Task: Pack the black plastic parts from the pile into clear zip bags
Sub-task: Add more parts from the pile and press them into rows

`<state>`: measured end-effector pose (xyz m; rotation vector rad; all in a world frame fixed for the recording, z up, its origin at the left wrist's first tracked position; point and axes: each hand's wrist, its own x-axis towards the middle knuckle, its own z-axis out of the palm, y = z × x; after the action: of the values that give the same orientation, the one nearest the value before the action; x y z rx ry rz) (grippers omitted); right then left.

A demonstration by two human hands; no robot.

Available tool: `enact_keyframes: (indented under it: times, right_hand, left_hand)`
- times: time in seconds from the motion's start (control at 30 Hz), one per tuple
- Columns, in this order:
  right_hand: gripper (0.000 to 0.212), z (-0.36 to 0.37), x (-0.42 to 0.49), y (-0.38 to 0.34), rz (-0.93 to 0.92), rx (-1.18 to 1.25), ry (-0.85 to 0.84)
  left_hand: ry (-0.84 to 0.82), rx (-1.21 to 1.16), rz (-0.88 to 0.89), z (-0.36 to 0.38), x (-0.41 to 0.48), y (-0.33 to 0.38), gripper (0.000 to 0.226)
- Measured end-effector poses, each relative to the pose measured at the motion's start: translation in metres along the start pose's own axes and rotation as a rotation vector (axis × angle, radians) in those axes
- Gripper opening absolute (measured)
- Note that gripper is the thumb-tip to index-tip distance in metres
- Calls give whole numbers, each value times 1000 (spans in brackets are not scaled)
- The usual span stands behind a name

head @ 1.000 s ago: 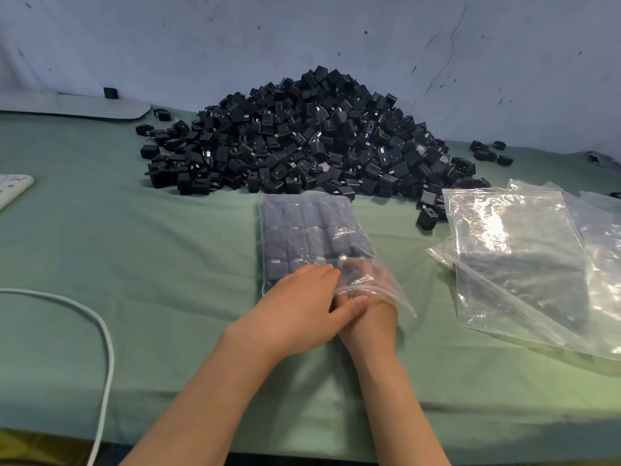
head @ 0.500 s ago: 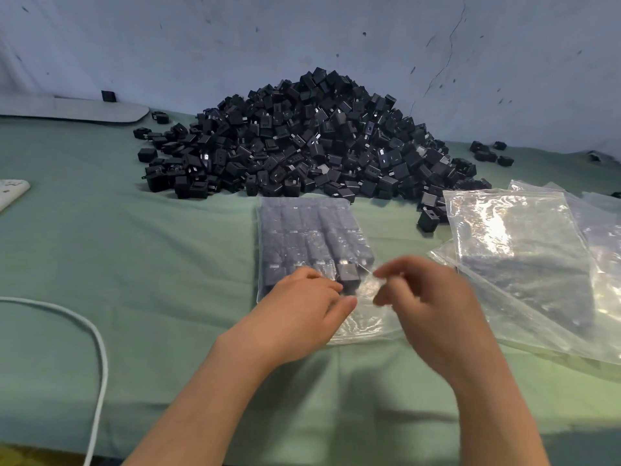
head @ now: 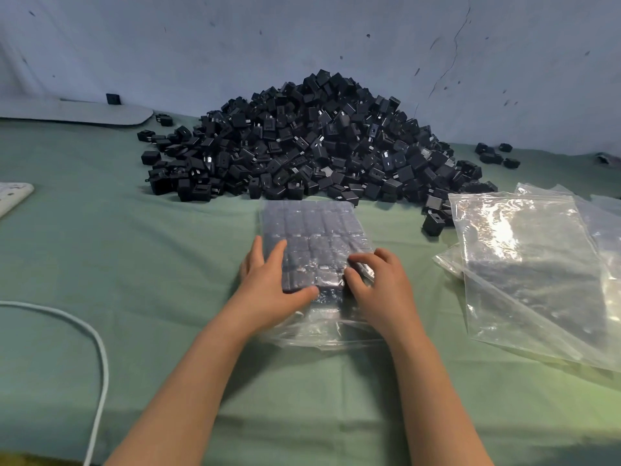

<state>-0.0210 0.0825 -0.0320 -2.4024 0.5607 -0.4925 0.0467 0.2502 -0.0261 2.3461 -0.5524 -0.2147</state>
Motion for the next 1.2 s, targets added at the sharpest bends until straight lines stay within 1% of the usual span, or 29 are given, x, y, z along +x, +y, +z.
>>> enact_keyframes:
  times: [0.03,0.1,0.23,0.57,0.7,0.83,1.0,1.2]
  right_hand:
    - [27,1,0,0,-3,16,11]
    - [27,2,-2,0,-1,35,30]
    - [34,7,-3,-1,-15,8,43]
    - [35,8,-2,-2,-32,-75,76]
    - [36,6,0,-1,-19,-61,45]
    - [36,1,8,0,10,-27,-9]
    - [39,1,21,-3,35,-56,-57]
    - [41,6,23,-4,22,-75,-42]
  left_hand:
    - [-43,-33,-14,3,0,-2,98]
    - [-30,-84,-6,8,0,-3,102]
    - [-1,-88,1,11,1,-2,102]
    - [28,-32,43,6,0,0,101]
    - [16,-48,34,6,0,-1,104]
    - [1,-48,-28,2,1,-3,111]
    - [19,-15,1,1,-1,-1,108]
    - [51,14,37,1,-3,3,101]
